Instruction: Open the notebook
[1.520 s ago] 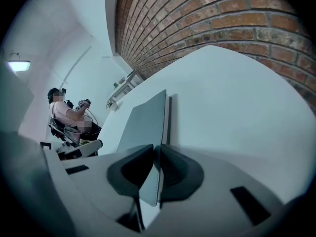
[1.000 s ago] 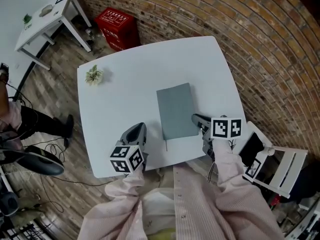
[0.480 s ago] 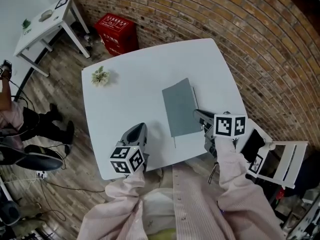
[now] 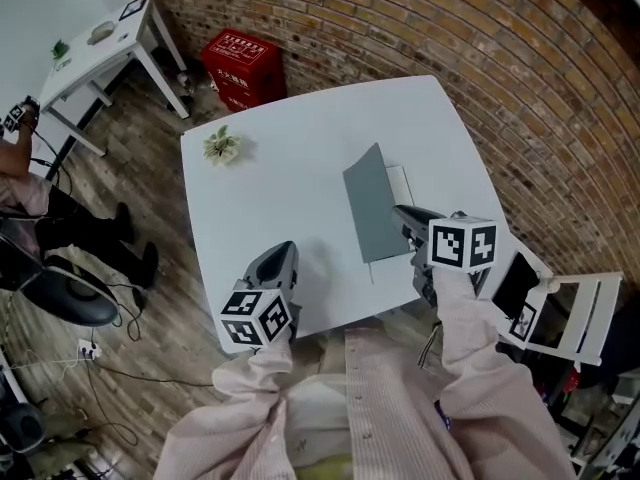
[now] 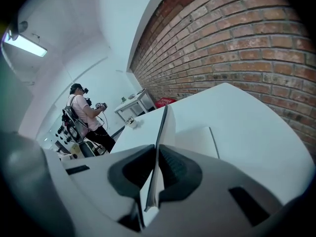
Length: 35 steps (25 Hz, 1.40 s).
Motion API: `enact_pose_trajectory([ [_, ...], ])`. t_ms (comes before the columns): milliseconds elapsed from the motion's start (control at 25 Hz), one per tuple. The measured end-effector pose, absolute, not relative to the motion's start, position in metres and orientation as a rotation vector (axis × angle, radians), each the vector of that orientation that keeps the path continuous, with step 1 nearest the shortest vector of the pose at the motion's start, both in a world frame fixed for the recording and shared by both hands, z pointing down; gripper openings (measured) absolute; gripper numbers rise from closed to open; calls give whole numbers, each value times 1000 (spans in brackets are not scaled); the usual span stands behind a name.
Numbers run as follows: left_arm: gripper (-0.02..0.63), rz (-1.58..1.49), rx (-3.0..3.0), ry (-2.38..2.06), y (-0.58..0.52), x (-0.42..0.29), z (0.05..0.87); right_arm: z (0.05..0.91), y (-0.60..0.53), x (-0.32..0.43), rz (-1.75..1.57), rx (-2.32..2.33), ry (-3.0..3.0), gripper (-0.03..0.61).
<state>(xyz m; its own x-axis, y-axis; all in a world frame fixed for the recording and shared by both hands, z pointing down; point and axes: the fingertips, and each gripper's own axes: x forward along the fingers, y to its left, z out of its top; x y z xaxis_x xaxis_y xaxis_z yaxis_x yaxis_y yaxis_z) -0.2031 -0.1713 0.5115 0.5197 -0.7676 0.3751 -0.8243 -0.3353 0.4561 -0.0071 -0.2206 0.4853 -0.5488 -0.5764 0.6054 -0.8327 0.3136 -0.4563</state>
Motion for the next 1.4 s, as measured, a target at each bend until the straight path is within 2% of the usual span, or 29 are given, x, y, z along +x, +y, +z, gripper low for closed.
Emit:
enact_pose_trajectory([
  [200, -6, 105, 2140, -1336, -167, -215, 508, 480, -216, -23, 946, 1256, -2245, 31],
  [1040, -6, 15, 2029, -1579, -152, -218, 486, 474, -208, -83, 809, 991, -2384, 37],
  [1400, -6, 6, 2028, -1596, -149, -242, 484, 479, -202, -112, 593, 1003, -2337, 37],
])
